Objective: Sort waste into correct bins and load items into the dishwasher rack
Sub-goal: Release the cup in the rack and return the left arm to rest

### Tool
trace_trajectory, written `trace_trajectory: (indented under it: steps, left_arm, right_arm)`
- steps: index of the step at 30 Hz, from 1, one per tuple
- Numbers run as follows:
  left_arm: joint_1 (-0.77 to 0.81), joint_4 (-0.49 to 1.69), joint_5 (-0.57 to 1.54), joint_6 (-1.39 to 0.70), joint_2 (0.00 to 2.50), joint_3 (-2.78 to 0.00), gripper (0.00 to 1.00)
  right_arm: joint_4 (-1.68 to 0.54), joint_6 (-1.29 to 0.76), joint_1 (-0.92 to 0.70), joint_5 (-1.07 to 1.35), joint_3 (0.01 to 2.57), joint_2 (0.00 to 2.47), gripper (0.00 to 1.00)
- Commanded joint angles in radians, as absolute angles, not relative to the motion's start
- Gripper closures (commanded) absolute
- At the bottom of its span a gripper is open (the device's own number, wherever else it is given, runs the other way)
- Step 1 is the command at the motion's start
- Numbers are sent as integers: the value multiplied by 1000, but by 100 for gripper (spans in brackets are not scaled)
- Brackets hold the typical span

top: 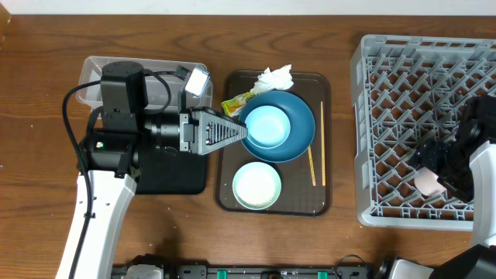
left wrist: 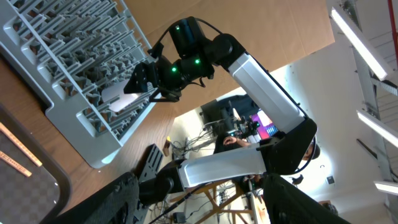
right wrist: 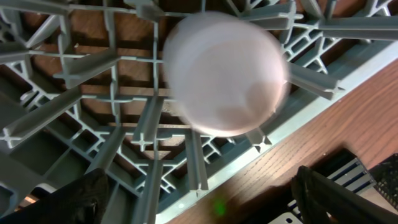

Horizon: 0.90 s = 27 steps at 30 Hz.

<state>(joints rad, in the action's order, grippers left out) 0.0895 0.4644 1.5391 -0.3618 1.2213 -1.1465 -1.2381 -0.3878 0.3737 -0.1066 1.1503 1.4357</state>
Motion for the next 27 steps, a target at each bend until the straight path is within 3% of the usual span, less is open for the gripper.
trace_trajectory:
  steps: [1, 5, 10, 14, 20, 27]
  left_arm:
    - [85, 462, 1551, -345, 1212, -1163, 33]
    - [85, 462, 1551, -345, 1212, -1163, 33]
    - [85, 463, 1528, -345, 1212, -1163, 33]
    - [85, 485, 1410, -333, 1212, -1163, 32]
    - [85, 756, 974, -234, 1198, -1163, 33]
    - [85, 980, 467, -194, 1117, -1163, 33]
  right_arm:
    - [-1238, -346, 388, -48, 1186, 1426, 6]
    - [-1253, -212, 382, 121, 1251, 1393, 15]
    - [-1259, -122, 335, 392, 1374, 1238, 9]
    - [-1182, -143, 230, 472, 1443, 1063, 6]
    - [-1111, -196, 69, 471, 1451, 850, 9]
    - [-1179, -195, -20, 472, 1433, 830, 15]
